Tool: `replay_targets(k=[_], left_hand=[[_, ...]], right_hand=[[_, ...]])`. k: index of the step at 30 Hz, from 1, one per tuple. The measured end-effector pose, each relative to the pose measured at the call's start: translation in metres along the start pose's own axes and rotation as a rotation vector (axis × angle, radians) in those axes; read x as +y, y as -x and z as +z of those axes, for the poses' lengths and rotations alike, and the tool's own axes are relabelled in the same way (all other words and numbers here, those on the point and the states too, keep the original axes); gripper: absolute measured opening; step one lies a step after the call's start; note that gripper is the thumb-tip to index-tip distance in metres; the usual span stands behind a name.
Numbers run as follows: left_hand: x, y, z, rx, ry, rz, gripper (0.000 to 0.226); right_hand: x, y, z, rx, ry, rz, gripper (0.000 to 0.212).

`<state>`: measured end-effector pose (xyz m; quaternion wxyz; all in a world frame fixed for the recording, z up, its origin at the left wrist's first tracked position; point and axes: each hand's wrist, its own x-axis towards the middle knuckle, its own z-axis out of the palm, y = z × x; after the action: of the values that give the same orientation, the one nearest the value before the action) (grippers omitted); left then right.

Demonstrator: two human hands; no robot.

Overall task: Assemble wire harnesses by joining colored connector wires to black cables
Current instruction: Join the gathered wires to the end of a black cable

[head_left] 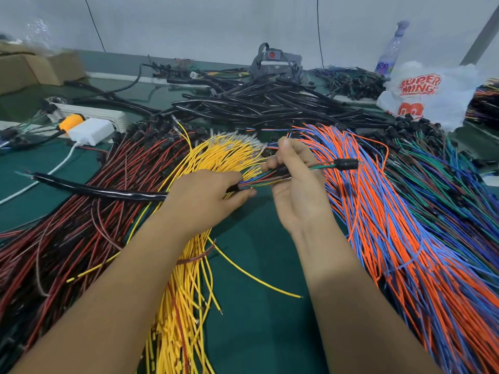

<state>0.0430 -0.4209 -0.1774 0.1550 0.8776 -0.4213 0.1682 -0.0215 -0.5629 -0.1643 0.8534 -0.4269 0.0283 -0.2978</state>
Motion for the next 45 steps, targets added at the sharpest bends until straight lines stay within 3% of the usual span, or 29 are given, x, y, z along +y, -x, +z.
replay_targets(k=[3,6,9,16,24,32,35,38,40,45], left_hand=[[0.003,-0.002,0.002,0.002,-0.035,-0.002,0.04],[0.005,-0.003,0.002,-0.002,0.006,-0.031,0.023],[0.006,-0.002,0.002,0.002,0.05,-0.056,0.012],[0.011,0.0,-0.002,0.099,0.111,-0.106,0.011],[0.009,-0.001,-0.005,0.113,0.467,-0.126,0.014],[0.003,-0.001,-0.002,0.082,0.178,-0.163,0.042],[0.004,-0.003,-0.001,0.084,0.128,-0.156,0.04],[0.005,-0.004,-0.001,0.066,0.103,-0.162,0.03],[0.006,-0.004,-0.001,0.023,0.074,-0.16,0.027],[0.008,-0.003,-0.003,-0.035,0.157,-0.131,0.029]], right_hand=[[0.002,0.0,-0.003,0.11,0.062,0.003,0.027],[0.005,0.001,-0.002,0.168,0.161,-0.015,0.037],[0.01,0.005,0.005,0.137,0.137,-0.008,0.04],[0.024,0.012,0.017,-0.01,0.22,0.051,0.039],[0.018,0.008,0.012,-0.024,0.257,0.096,0.033],[0.013,0.006,0.002,0.207,0.518,-0.177,0.022],[0.014,0.005,0.001,0.252,0.584,-0.273,0.021],[0.016,0.006,0.001,0.218,0.714,-0.345,0.035],[0.016,0.006,0.002,0.201,0.741,-0.346,0.041],[0.012,0.0,0.002,0.221,0.521,-0.18,0.026]])
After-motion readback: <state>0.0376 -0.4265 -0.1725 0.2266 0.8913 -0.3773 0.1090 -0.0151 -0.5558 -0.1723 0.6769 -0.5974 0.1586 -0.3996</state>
